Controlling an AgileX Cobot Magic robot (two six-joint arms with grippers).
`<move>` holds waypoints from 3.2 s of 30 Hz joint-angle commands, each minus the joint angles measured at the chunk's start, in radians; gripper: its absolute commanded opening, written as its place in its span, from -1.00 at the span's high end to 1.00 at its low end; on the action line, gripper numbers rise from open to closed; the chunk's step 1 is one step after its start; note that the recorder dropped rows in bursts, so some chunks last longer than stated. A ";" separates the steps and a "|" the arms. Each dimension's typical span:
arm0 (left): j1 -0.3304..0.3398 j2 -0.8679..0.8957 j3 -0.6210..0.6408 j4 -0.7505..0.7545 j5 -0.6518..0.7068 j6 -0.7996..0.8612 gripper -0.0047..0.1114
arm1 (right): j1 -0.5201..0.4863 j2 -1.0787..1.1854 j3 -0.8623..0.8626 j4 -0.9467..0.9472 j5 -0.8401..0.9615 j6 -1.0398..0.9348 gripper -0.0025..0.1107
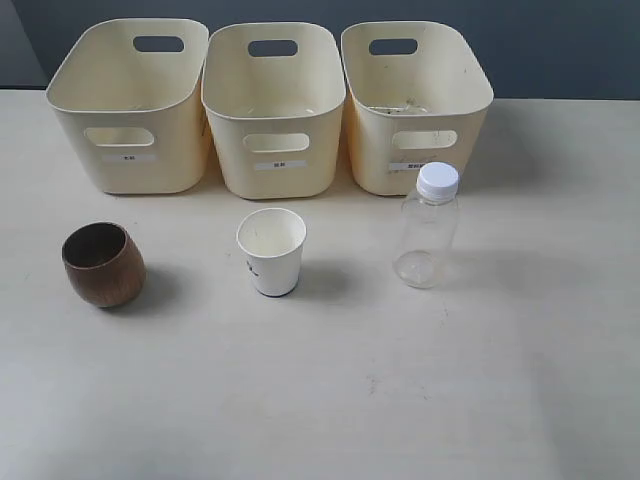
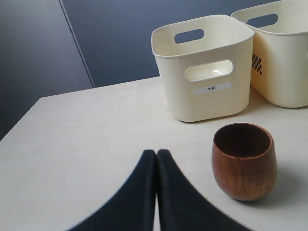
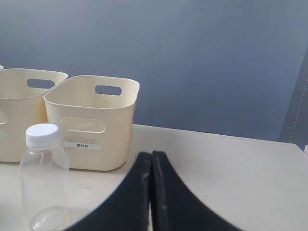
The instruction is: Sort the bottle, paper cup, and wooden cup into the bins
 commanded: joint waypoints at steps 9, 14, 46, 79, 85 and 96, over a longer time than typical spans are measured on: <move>0.003 0.006 -0.005 -0.001 -0.015 -0.006 0.92 | 0.004 0.002 -0.002 -0.006 -0.047 -0.004 0.97; 0.003 0.006 -0.005 -0.001 -0.015 -0.006 0.92 | 0.004 0.002 -0.002 -0.006 -0.098 -0.004 0.97; 0.003 0.006 -0.005 -0.001 -0.015 -0.006 0.92 | 0.006 0.002 -0.002 0.617 -0.015 0.277 0.97; 0.003 0.006 -0.005 -0.001 -0.015 -0.006 0.92 | 0.006 0.002 -0.002 0.646 -0.036 0.284 0.97; 0.003 0.006 -0.005 -0.001 -0.015 -0.006 0.92 | 0.006 0.002 -0.002 0.642 -0.020 0.282 0.97; 0.003 0.006 -0.005 -0.001 -0.015 -0.006 0.92 | 0.006 0.002 -0.002 0.642 -0.069 0.270 0.97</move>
